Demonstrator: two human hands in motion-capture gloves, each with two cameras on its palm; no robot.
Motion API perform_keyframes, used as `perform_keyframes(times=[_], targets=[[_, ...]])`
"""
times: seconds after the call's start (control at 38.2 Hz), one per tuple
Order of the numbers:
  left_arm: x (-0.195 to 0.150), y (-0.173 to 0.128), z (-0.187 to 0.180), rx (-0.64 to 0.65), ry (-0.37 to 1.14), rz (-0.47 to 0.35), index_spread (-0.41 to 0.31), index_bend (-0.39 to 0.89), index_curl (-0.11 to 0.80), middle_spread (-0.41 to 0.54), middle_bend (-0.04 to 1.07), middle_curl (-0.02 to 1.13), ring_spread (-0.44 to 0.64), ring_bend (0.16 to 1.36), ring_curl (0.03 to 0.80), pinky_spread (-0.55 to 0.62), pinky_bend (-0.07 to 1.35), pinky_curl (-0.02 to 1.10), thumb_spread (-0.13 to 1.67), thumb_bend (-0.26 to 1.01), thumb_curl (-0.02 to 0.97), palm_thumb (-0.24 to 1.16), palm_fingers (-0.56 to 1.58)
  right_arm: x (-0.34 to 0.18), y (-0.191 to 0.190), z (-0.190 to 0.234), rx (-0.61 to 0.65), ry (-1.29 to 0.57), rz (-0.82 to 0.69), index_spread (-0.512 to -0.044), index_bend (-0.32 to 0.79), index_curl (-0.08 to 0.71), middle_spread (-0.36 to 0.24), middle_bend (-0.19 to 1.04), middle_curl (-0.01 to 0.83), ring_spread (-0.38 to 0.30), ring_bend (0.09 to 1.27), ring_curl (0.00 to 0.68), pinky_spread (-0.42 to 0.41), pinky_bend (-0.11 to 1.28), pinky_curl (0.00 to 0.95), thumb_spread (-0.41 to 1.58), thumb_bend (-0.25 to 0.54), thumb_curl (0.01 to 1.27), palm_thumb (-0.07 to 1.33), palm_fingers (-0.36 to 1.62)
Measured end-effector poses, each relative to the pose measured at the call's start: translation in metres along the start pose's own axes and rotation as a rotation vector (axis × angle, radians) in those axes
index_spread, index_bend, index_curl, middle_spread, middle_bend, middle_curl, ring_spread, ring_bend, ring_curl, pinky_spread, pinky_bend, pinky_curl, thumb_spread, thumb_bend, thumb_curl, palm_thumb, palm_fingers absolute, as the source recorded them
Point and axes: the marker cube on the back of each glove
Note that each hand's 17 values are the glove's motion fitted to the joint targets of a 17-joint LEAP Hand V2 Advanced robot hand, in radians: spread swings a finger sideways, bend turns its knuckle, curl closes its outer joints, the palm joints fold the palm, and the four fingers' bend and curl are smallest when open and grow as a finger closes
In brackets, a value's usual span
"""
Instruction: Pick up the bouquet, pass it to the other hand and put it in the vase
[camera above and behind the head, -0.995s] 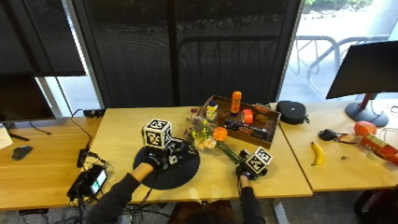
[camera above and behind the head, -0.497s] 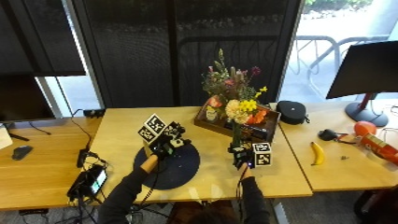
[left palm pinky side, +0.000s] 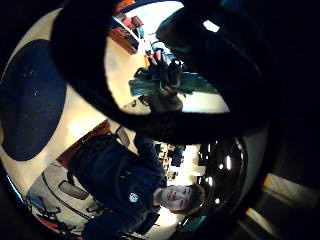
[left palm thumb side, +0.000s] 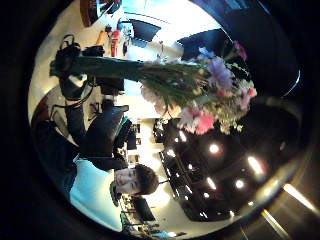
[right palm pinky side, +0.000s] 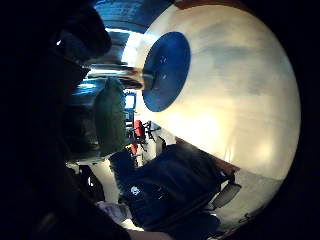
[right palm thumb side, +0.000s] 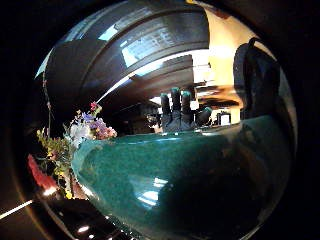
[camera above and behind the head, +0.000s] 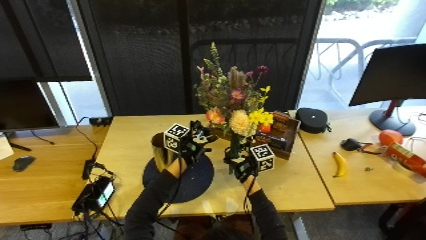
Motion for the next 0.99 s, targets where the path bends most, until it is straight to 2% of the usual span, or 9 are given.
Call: perform_keyframes(times=[0.24,0.39,0.52,0.55,0.63,0.68,0.79,0.89,0.99], targets=[[-0.013,-0.029,0.015,-0.036,0.042,-0.001,0.121,0.1,0.233,0.265,0.16,0.32,0.27,0.65,0.321,0.39,0.68,0.41,0.99,-0.02,0.372,0.56,0.17,-0.017,0.003,0.053,-0.091,0.029,-0.009,-0.258,0.44,0.576,-0.219,0.42,0.631,-0.264,0.49,0.53,-0.318,0.22,0.428,0.5,-0.02,0.64,1.22,1.19],[0.0,-0.023,0.029,0.033,0.075,0.033,0.12,0.15,0.243,0.223,0.23,0.34,0.23,0.67,0.324,0.34,0.59,0.38,0.96,-0.02,0.38,0.59,0.25,-0.011,0.002,0.08,-0.128,0.047,-0.004,-0.259,0.44,0.585,-0.22,0.41,0.639,-0.264,0.48,0.534,-0.32,0.23,0.431,0.49,-0.02,0.66,1.21,1.19],[0.014,-0.014,0.036,0.137,0.085,0.065,-0.006,0.26,0.302,0.027,0.37,0.38,0.01,0.63,0.301,0.1,0.43,0.33,0.94,0.01,0.397,0.68,0.7,-0.011,0.001,0.091,-0.123,0.045,-0.009,-0.259,0.43,0.59,-0.221,0.41,0.648,-0.265,0.48,0.539,-0.32,0.23,0.434,0.49,-0.02,0.67,1.21,1.19],[0.013,-0.014,0.036,0.155,0.086,0.065,0.016,0.2,0.287,0.046,0.31,0.35,0.04,0.6,0.281,0.15,0.4,0.31,0.94,-0.02,0.392,0.66,0.51,-0.012,0.002,0.092,-0.127,0.043,-0.008,-0.259,0.44,0.591,-0.221,0.41,0.647,-0.265,0.48,0.539,-0.32,0.23,0.434,0.49,-0.02,0.67,1.21,1.19],[0.015,-0.012,0.035,0.209,0.079,0.069,-0.096,0.35,0.351,-0.074,0.46,0.41,-0.11,0.61,0.305,-0.04,0.32,0.3,0.92,0.01,0.414,0.73,1.05,-0.007,0.0,0.097,-0.141,0.047,-0.011,-0.26,0.43,0.594,-0.221,0.41,0.65,-0.265,0.48,0.541,-0.32,0.23,0.435,0.49,-0.022,0.67,1.21,1.19],[0.02,-0.008,0.037,0.253,0.061,0.081,-0.139,0.39,0.376,-0.115,0.5,0.42,-0.16,0.63,0.321,-0.1,0.28,0.3,0.91,0.0,0.423,0.75,1.19,-0.003,-0.002,0.099,-0.155,0.051,-0.018,-0.26,0.42,0.594,-0.22,0.4,0.653,-0.265,0.48,0.542,-0.32,0.23,0.436,0.49,-0.022,0.68,1.2,1.19],[0.028,-0.005,0.035,0.359,-0.006,0.133,-0.2,0.44,0.423,-0.176,0.58,0.5,-0.22,0.68,0.384,-0.18,0.32,0.36,0.89,-0.02,0.436,0.77,1.33,-0.002,-0.001,0.104,-0.194,0.054,-0.035,-0.26,0.37,0.585,-0.226,0.39,0.648,-0.27,0.48,0.541,-0.328,0.24,0.434,0.51,-0.036,0.67,1.18,1.16],[0.04,-0.003,0.032,0.398,-0.047,0.185,-0.268,0.51,0.47,-0.243,0.67,0.55,-0.28,0.76,0.427,-0.27,0.48,0.42,0.89,-0.07,0.423,0.66,1.55,-0.016,0.011,0.111,-0.225,0.052,-0.043,-0.266,0.3,0.565,-0.233,0.35,0.631,-0.276,0.45,0.532,-0.33,0.25,0.432,0.53,-0.052,0.66,1.12,1.09],[0.062,0.005,0.03,0.4,-0.072,0.207,-0.311,0.59,0.511,-0.282,0.73,0.57,-0.32,0.82,0.458,-0.33,0.57,0.46,0.93,-0.04,0.417,0.64,1.53,-0.032,0.02,0.11,-0.264,0.077,-0.101,-0.275,0.24,0.543,-0.23,0.3,0.608,-0.277,0.4,0.512,-0.305,0.26,0.431,0.57,-0.047,0.65,1.08,1.05]])
